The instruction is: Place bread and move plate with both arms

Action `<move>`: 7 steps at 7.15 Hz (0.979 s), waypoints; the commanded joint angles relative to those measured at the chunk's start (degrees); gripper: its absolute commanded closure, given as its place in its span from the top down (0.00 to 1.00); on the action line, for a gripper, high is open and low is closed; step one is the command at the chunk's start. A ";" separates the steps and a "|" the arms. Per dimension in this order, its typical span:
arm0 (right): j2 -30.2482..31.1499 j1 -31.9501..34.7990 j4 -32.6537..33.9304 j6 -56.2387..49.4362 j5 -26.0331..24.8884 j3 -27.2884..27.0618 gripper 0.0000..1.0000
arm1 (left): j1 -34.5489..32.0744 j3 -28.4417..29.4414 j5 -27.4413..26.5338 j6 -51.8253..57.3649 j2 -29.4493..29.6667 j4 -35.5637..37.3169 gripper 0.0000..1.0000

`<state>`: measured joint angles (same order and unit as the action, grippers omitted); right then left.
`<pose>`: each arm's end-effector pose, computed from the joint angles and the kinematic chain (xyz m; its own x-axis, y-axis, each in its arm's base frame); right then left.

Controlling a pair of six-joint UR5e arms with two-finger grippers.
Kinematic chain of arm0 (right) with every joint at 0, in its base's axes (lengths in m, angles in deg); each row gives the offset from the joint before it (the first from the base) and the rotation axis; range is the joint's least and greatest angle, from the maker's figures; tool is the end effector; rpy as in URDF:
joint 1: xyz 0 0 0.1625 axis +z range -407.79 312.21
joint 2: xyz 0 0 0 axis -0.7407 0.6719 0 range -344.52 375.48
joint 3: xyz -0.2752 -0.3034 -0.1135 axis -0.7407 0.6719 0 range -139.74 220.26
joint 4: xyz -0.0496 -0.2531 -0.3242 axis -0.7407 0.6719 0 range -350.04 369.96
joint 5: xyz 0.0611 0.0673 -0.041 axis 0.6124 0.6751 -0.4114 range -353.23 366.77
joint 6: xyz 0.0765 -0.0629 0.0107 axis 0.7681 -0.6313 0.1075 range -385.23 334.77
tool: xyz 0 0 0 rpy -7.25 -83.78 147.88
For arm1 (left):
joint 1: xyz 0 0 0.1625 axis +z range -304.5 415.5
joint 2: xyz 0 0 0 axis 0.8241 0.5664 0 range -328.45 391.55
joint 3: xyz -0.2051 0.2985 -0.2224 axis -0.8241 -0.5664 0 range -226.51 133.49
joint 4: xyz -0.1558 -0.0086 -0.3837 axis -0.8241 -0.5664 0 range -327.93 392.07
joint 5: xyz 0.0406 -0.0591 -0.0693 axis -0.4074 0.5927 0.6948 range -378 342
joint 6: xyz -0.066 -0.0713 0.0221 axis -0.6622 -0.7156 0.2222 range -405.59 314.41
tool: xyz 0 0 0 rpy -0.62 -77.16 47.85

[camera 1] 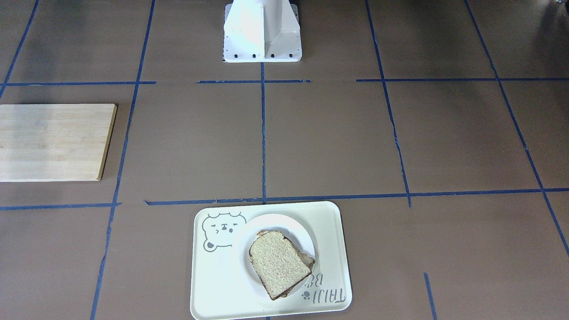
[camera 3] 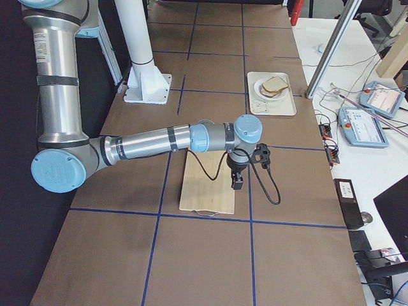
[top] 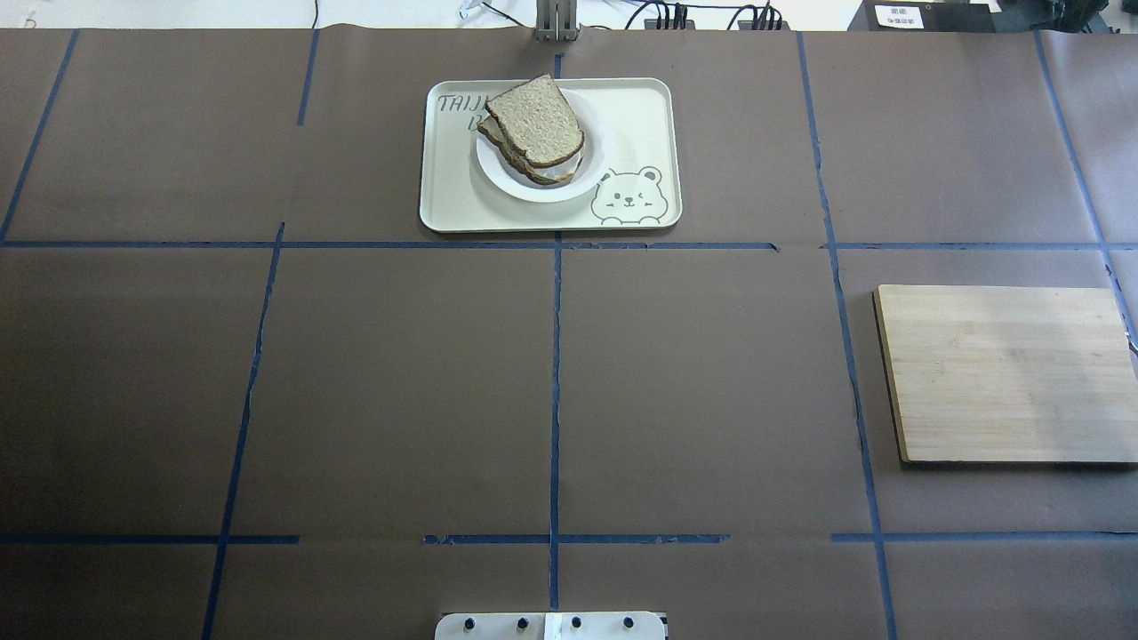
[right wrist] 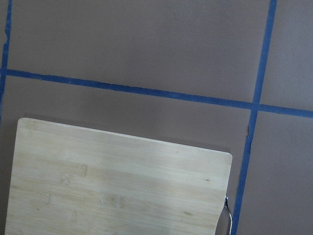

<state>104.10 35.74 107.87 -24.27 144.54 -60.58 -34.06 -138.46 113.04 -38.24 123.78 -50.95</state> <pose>0.0031 -0.5016 0.5636 0.6634 -0.1145 0.7395 0.1012 0.9929 0.0629 -0.0640 -0.5041 0.6385 0.7473 0.1017 -0.6566 -0.1042 0.9939 0.0353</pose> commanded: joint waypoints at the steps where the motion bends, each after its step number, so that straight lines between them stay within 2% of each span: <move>1: 0.24 2.76 0.00 -0.61 0.39 2.48 1.00 | -1.05 -0.15 4.65 1.97 -1.51 2.95 1.00; 4: 2.87 8.38 0.00 -5.00 0.48 6.96 1.00 | -0.97 -0.16 5.20 1.97 -3.02 1.98 1.00; 7: 7.25 9.62 -0.17 -8.06 0.13 6.89 1.00 | -0.97 -0.68 5.20 1.88 -3.02 1.90 1.00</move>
<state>109.23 44.60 107.79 -30.13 144.80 -53.71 -35.03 -139.02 118.23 -36.35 120.78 -49.02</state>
